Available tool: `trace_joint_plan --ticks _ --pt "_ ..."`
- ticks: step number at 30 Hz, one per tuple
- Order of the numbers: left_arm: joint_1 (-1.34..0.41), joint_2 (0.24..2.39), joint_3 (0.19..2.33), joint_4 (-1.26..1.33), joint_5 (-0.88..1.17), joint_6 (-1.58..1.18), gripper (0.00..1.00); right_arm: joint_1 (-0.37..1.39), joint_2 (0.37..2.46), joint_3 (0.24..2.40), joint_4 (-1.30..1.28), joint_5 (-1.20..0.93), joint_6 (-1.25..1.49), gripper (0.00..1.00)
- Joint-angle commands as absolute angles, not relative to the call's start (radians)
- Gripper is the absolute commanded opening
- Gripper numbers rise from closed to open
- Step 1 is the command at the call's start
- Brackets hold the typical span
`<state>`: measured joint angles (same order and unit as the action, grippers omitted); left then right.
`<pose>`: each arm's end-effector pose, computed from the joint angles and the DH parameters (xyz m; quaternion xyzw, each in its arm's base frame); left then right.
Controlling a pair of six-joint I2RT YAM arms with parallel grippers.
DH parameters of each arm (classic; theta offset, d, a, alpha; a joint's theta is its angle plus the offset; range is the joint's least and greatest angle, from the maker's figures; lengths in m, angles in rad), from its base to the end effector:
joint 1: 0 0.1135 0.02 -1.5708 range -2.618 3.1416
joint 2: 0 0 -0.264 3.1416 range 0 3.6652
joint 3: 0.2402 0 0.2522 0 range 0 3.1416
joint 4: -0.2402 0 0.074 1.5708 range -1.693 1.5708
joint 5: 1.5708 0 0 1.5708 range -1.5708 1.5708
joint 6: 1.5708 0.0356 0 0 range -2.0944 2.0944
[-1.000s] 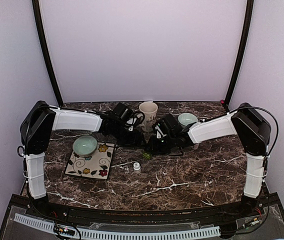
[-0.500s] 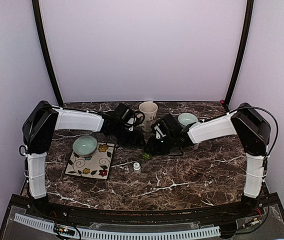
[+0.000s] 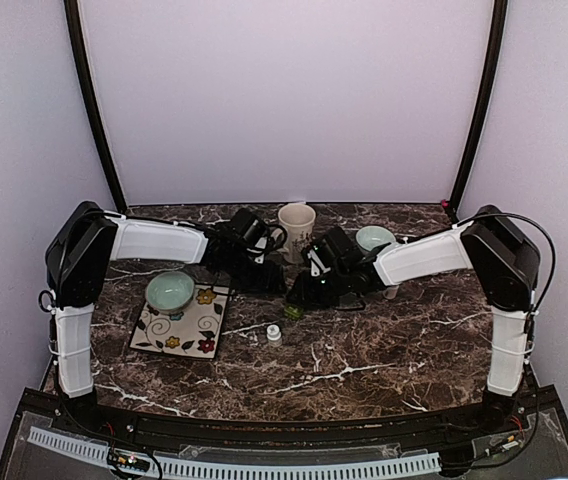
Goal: Sort the pills into containers
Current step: Open the lid of the pill container.
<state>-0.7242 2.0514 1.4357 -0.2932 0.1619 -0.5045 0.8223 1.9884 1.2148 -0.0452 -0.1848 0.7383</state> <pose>0.3286 -0.2983 0.1690 0.1295 0.9341 -0.2492 0.2206 0.2801 0.3112 0.1470 -0.0727 0.9239 0.3182 0.1995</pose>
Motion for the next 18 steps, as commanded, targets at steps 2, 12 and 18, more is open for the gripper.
trace_joint_plan --ticks 2,12,18 --pt "-0.718 2.055 1.428 -0.324 0.141 -0.491 0.68 0.829 2.011 1.239 -0.067 -0.168 0.741 0.32" --pt "-0.717 2.061 1.407 -0.304 0.162 -0.493 0.67 0.828 2.008 1.227 -0.063 -0.163 0.753 0.32" --pt "-0.718 2.066 1.395 -0.299 0.175 -0.492 0.67 0.83 2.008 1.229 -0.064 -0.161 0.759 0.32"
